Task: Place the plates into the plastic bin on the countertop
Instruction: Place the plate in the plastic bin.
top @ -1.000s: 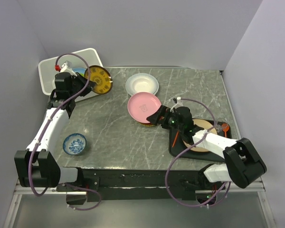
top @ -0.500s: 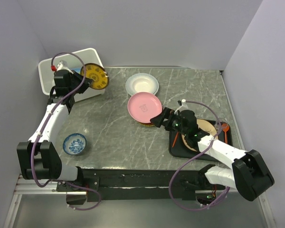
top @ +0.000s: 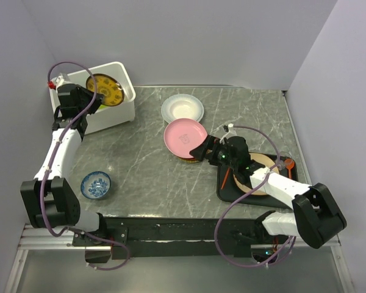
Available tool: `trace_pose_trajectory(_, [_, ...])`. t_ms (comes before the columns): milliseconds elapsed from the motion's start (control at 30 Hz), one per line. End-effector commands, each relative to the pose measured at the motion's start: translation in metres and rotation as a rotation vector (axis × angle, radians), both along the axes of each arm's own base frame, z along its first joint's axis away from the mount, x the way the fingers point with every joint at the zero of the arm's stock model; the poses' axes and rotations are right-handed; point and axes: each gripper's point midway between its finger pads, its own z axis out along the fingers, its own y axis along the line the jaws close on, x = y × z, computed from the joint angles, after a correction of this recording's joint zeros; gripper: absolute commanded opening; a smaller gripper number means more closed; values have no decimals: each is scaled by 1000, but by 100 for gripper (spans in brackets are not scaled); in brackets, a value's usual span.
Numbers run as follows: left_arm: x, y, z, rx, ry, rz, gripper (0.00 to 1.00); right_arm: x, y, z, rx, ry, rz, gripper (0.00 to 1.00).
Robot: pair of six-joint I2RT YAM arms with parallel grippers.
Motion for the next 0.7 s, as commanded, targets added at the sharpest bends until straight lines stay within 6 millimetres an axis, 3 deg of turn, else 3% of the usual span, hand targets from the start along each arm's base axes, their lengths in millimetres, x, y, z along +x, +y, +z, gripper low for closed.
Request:
trace_pose_trajectory(0, [15, 10, 16, -20, -69, 51, 1, 4, 6, 19, 36, -58, 10, 99])
trace_pose_trajectory(367, [53, 29, -10, -40, -3, 114, 1, -8, -12, 13, 13, -52, -44, 99])
trace_pose_trajectory(667, [68, 39, -22, -29, 7, 126, 1, -12, -17, 14, -6, -60, -50, 99])
